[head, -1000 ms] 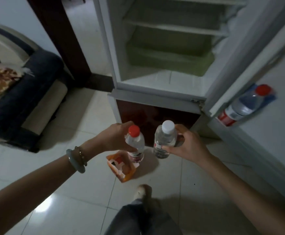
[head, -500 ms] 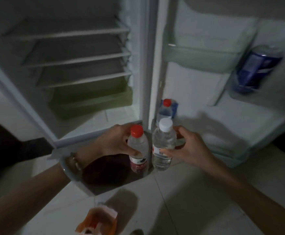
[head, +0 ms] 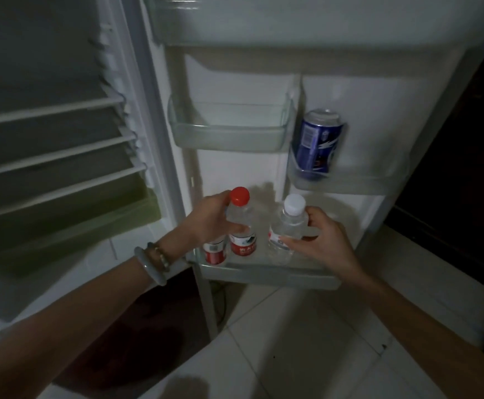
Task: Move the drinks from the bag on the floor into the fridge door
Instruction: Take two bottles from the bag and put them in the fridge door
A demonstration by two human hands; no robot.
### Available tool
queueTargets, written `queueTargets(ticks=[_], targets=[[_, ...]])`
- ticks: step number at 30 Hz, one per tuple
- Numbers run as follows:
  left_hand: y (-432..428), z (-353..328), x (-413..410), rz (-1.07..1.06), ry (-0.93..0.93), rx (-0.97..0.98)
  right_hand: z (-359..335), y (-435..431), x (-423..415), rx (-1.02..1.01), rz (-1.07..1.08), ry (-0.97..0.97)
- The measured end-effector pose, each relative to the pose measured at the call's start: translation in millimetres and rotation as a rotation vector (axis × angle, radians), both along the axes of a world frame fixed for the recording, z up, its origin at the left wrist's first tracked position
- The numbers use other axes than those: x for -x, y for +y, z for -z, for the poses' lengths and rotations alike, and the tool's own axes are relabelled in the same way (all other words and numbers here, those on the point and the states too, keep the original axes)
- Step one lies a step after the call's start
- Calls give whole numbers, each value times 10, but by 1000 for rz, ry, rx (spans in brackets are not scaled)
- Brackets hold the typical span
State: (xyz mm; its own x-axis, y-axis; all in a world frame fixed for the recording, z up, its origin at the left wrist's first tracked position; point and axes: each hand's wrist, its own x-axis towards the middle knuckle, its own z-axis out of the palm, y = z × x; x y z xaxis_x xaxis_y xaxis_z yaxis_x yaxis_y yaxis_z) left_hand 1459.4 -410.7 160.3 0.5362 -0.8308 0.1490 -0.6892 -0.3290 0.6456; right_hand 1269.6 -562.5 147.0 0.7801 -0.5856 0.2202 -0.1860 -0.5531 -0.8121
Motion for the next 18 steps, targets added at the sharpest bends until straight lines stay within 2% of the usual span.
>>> queueTargets(ticks=[7,18], targets=[[-380,386,-60,-125,-34,-62,339,-335,-238,-52,-31,94],[-440,663,-40,-85,-22,-114,727,-431,-543,-36,-92,186]])
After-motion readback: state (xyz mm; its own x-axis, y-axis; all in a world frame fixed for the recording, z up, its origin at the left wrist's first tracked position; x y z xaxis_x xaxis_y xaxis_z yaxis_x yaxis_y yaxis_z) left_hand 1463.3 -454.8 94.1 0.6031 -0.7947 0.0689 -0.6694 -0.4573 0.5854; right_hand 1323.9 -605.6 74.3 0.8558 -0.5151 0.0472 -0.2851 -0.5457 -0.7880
